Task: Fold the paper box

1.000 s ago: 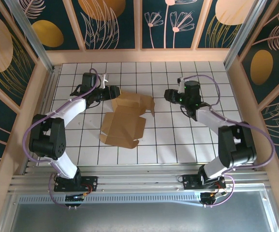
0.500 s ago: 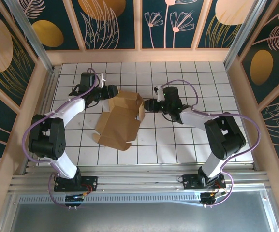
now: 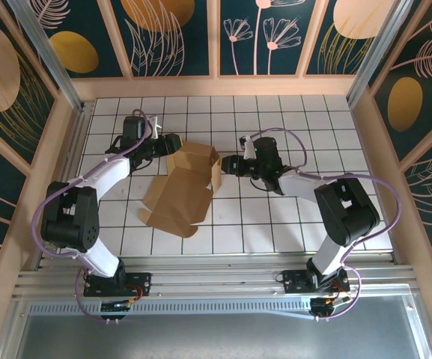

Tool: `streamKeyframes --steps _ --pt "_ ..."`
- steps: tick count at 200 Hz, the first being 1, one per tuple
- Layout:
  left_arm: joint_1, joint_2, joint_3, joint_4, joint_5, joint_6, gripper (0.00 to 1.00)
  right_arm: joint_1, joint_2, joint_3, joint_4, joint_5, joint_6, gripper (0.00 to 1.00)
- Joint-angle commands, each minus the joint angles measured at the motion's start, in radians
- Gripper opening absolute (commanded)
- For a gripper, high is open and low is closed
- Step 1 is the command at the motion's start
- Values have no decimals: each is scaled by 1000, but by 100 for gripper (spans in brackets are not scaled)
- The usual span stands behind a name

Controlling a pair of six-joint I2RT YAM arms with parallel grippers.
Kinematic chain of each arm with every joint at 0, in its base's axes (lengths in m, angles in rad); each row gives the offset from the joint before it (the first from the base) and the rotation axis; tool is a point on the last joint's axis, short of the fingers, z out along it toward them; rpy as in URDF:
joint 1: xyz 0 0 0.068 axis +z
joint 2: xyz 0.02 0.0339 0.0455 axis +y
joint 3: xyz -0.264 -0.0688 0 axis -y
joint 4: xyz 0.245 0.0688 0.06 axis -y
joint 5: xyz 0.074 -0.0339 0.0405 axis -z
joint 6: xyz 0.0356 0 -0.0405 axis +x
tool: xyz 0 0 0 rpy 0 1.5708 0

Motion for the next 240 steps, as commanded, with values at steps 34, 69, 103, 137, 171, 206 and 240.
streamKeyframes --steps 34,69,103,137,171,206,240 --pt "-61 -72 -139 3 54 -59 53 69 80 -21 319 8 314 49" --pt "-82 -90 -146 -4 45 -56 53 119 110 12 278 91 361 49" --pt "-82 -97 -142 -9 34 -54 53 139 125 25 324 32 447 49" --pt "-83 -89 -130 -6 29 -58 53 141 105 2 216 101 158 56" --pt "-81 -89 -112 -25 22 -43 53 142 45 -47 142 -20 -271 59" --pt "-83 -89 -110 -23 8 -57 53 177 56 -4 32 -69 -444 63" --pt "-81 -87 -110 -30 4 -57 53 204 19 -56 39 -63 -467 76"
